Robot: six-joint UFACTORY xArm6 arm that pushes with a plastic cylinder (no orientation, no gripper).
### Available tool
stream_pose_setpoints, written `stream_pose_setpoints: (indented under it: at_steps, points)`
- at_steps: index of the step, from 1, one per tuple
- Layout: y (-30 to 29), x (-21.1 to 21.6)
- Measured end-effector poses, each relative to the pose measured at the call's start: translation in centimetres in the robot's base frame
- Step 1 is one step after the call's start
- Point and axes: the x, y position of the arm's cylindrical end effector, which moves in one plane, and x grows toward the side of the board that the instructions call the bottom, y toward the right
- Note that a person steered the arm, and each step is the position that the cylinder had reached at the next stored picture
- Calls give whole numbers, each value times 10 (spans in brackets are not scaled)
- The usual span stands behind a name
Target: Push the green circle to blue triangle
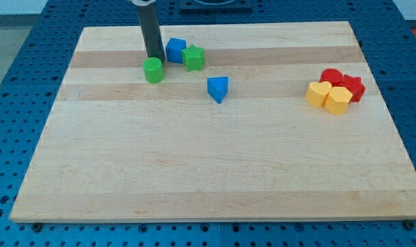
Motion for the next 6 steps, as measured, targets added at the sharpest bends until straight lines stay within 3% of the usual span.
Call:
stream_pose_setpoints:
  at_steps: [2, 3, 4, 6]
  points:
    - [-16, 50]
    - [-72, 53]
    - [-81, 80]
    - [-7, 81]
